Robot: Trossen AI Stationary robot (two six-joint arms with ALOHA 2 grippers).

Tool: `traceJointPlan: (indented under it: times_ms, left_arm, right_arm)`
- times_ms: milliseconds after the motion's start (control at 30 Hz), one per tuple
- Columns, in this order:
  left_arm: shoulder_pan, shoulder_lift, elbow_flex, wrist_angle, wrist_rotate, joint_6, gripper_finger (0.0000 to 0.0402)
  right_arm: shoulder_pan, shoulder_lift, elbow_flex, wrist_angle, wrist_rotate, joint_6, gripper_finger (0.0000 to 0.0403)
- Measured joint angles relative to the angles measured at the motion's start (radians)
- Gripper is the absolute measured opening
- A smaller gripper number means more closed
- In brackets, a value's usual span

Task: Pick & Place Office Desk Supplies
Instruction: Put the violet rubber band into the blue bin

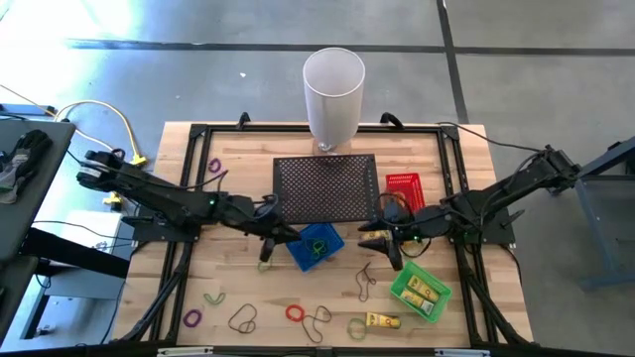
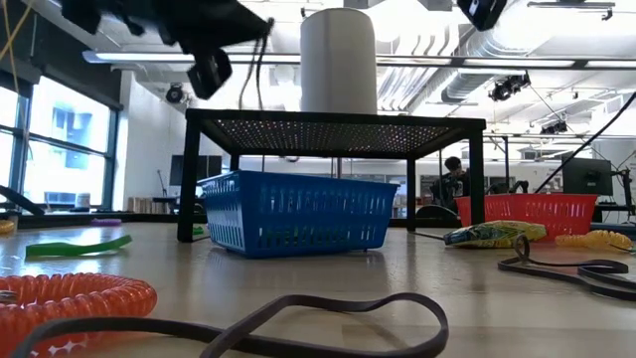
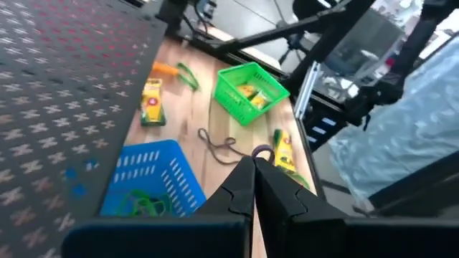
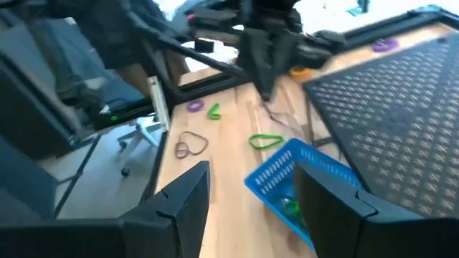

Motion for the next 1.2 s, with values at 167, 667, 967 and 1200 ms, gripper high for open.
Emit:
traceJointPlan:
  times_ms: [167,667,967,1200]
  left_arm:
    - [0.021,0.056,0.000,0.019,0.033,-0.001,0.0000]
    - [0.045,0.107,0.004,0.000,0.082,0.066,0.0000]
    - [0.046,0.109,0.003,-0.023,0.068,0.127,0.0000]
    - [0.019,0.111,0.001,-0.039,0.033,0.192,0.0000]
  right_arm:
    - [0.020,0.026,0.000,0.020,-0.002,-0.093,0.0187]
    - [0.032,0.129,0.000,0.059,-0.001,-0.173,0.0150]
    - [0.032,0.129,0.000,0.059,-0.001,-0.173,0.0150]
    - [0.032,0.129,0.000,0.057,-0.001,-0.173,0.0150]
